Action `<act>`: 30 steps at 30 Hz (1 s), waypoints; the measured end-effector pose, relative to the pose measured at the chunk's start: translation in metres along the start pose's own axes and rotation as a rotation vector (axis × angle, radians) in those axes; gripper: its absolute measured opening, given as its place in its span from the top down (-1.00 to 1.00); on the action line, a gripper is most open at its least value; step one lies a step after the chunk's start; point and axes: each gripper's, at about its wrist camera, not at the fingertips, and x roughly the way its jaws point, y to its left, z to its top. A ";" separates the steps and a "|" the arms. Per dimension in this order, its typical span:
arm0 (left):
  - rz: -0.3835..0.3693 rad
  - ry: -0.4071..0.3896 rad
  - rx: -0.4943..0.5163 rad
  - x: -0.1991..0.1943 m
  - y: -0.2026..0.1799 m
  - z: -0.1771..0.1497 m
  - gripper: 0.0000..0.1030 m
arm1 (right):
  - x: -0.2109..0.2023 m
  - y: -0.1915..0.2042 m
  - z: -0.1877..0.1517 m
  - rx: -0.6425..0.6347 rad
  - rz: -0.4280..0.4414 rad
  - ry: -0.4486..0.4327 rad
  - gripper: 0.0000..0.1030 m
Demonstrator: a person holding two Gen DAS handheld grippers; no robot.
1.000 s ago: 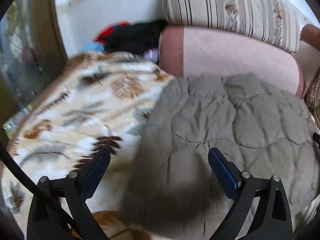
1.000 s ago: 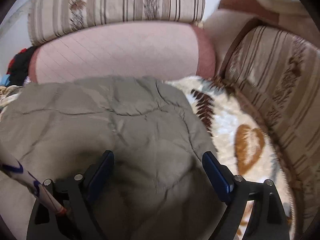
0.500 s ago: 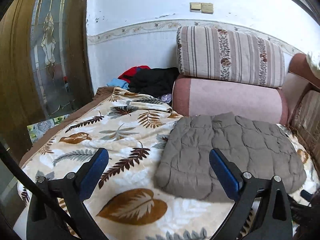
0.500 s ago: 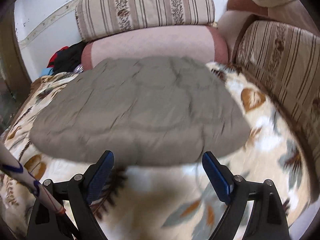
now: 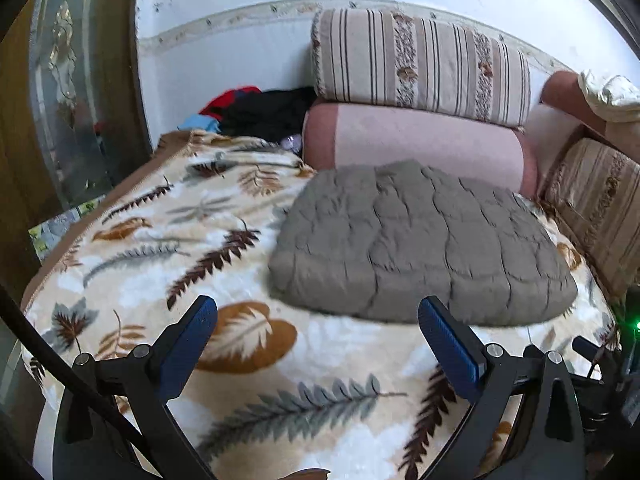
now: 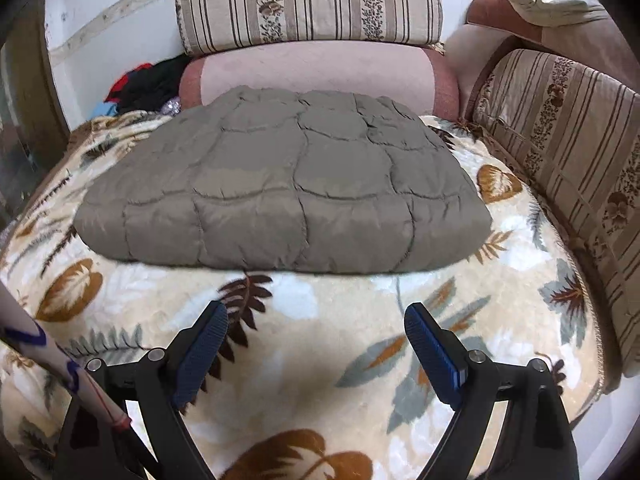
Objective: Fold large clothes
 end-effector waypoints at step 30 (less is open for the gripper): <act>0.018 0.157 0.042 0.027 -0.012 -0.027 -0.95 | 0.008 0.019 -0.019 -0.113 -0.092 0.066 -0.80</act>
